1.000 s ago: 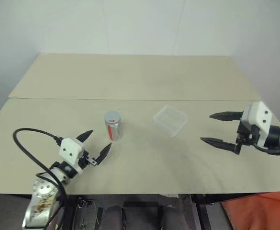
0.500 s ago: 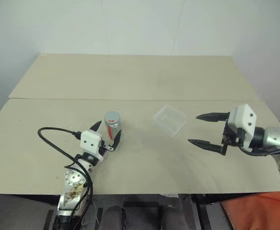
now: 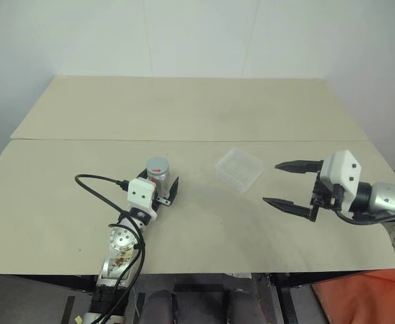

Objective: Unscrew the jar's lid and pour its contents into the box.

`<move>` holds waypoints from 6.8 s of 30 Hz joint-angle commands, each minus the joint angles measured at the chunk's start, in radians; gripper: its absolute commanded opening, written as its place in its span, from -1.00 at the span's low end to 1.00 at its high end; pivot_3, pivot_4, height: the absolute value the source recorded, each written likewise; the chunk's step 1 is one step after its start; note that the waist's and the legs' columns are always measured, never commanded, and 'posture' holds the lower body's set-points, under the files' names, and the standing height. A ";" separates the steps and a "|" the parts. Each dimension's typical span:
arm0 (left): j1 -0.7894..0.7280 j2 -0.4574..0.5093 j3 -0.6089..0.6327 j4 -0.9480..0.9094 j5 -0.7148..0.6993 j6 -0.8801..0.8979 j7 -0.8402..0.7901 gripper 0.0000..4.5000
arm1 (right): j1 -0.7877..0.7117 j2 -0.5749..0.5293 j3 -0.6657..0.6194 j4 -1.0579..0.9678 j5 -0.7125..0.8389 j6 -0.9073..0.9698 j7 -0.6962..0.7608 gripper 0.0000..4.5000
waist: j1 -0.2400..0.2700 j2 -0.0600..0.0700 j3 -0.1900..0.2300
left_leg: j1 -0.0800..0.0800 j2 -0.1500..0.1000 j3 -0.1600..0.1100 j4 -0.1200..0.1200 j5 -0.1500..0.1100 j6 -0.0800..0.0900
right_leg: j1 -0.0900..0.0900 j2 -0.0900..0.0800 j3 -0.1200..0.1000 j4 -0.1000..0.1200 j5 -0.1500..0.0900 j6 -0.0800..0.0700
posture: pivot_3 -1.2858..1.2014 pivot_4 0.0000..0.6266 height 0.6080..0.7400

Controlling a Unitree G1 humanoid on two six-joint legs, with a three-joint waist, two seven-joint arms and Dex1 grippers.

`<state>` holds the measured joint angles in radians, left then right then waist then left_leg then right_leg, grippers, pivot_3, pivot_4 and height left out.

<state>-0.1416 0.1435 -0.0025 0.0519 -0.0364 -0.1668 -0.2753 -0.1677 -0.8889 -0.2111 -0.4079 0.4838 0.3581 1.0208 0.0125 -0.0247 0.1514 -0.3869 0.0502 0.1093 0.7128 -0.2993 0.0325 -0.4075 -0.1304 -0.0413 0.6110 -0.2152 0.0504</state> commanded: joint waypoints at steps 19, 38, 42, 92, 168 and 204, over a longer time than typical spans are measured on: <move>-0.055 -0.029 -0.027 -0.064 -0.113 0.046 -0.064 -0.10 | -0.030 0.056 0.001 -0.106 0.073 0.085 -0.122 1.00 | 0.000 0.000 0.000 | 0.000 0.000 -0.001 0.000 0.000 0.000 | 0.000 0.000 0.000 0.000 0.000 0.000 | 0.03 -0.52 1.00; -0.196 0.035 -0.234 -0.107 -0.138 0.197 -0.357 -0.10 | -0.128 0.486 0.283 -0.319 0.013 0.341 -0.684 1.00 | -0.001 0.000 0.000 | -0.004 -0.001 0.000 0.000 0.002 -0.004 | -0.004 0.000 0.000 0.001 0.000 0.000 | 0.03 -0.52 1.00; -0.195 0.025 -0.246 -0.108 -0.131 0.188 -0.361 -0.10 | -0.134 0.500 0.294 -0.286 -0.025 0.321 -0.700 1.00 | -0.001 0.000 0.000 | -0.004 -0.001 0.000 0.000 0.001 -0.001 | -0.004 0.000 0.000 0.001 0.000 0.000 | 0.03 -0.52 1.00; -0.144 0.007 -0.243 -0.121 -0.109 0.179 -0.315 -0.10 | -0.152 0.534 0.276 -0.167 -0.052 0.240 -0.584 0.99 | -0.002 0.000 0.000 | -0.005 0.000 0.000 0.000 0.000 -0.001 | -0.005 0.000 0.000 0.000 0.000 0.000 | 0.03 -0.52 1.00; -0.127 0.127 -0.222 -0.186 -0.255 0.181 -0.600 -0.10 | -0.550 0.369 0.424 0.465 0.022 -0.060 0.468 0.24 | -0.004 0.000 0.000 | -0.005 0.000 0.001 0.000 0.001 -0.001 | -0.006 0.000 0.000 0.001 0.000 0.000 | 0.03 -0.52 1.00; -0.202 0.044 -0.210 -0.085 -0.182 0.162 -0.459 -0.10 | -0.191 0.420 0.227 -0.062 -0.056 -0.086 -0.178 0.98 | -0.001 0.000 0.000 | -0.012 -0.001 0.001 0.001 0.005 -0.008 | -0.013 0.000 0.000 0.002 0.000 0.000 | 0.03 -0.52 1.00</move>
<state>-0.3272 0.1931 -0.2144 -0.0276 -0.2300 0.0212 -0.7479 -0.3579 -0.4763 0.0278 -0.4045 0.4320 0.2452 0.9087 0.0119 -0.0244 0.1515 -0.3987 0.0496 0.1105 0.7139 -0.2946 0.0247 -0.4206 -0.1304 -0.0413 0.6132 -0.2149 0.0509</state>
